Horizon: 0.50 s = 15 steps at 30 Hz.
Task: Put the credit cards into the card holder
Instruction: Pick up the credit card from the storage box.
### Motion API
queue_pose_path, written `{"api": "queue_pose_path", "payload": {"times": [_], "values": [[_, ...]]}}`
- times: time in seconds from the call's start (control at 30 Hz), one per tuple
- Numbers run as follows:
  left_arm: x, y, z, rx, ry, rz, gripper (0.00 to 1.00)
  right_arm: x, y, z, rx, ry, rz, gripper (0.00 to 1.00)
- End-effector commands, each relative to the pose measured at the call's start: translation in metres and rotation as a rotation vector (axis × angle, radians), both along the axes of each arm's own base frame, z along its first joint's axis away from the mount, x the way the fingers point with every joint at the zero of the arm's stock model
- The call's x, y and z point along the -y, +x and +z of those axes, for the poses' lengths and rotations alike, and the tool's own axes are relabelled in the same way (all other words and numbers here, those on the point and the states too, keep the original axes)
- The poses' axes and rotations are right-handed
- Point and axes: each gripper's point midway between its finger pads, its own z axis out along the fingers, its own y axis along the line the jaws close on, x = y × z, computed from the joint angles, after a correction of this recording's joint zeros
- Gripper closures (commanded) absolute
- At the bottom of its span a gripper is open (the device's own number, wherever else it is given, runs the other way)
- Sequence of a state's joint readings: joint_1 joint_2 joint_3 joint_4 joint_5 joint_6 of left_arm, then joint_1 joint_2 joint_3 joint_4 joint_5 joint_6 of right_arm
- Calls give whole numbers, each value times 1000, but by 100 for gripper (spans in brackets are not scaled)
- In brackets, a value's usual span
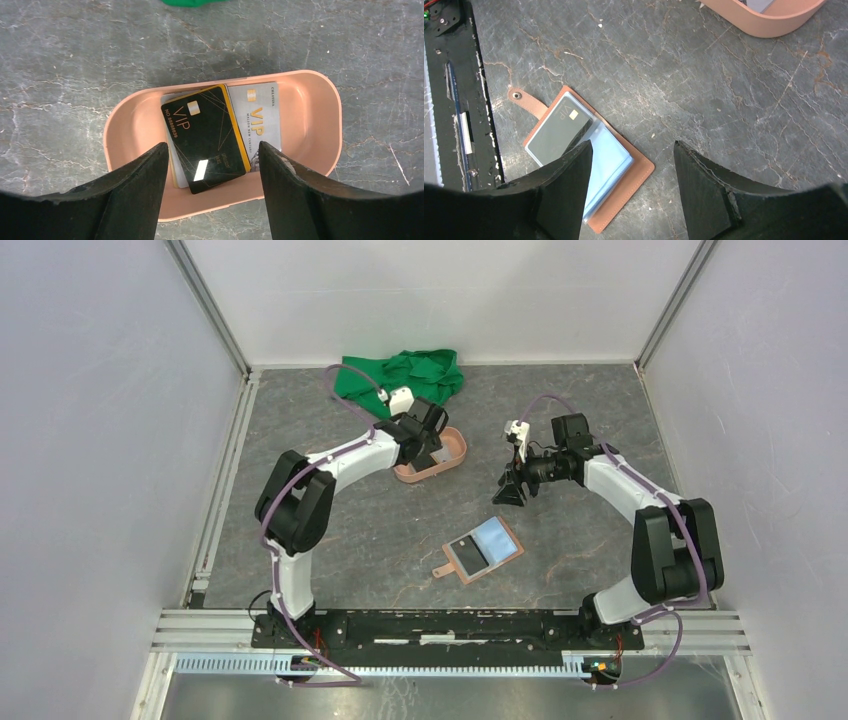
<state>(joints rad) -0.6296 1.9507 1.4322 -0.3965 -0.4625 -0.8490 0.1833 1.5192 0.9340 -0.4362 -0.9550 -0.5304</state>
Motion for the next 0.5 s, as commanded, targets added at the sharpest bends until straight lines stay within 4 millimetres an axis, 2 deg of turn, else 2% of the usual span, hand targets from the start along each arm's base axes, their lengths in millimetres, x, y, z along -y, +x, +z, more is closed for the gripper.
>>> {"api": "queue_pose_path", "payload": {"times": [0.0,0.47], "values": [[8,9,3,25,-22,48,27,3,14,9,47,-9,-5,33],[5,8,-26,-25,26,82,22,4,16,6,29,-8,-8,34]]}}
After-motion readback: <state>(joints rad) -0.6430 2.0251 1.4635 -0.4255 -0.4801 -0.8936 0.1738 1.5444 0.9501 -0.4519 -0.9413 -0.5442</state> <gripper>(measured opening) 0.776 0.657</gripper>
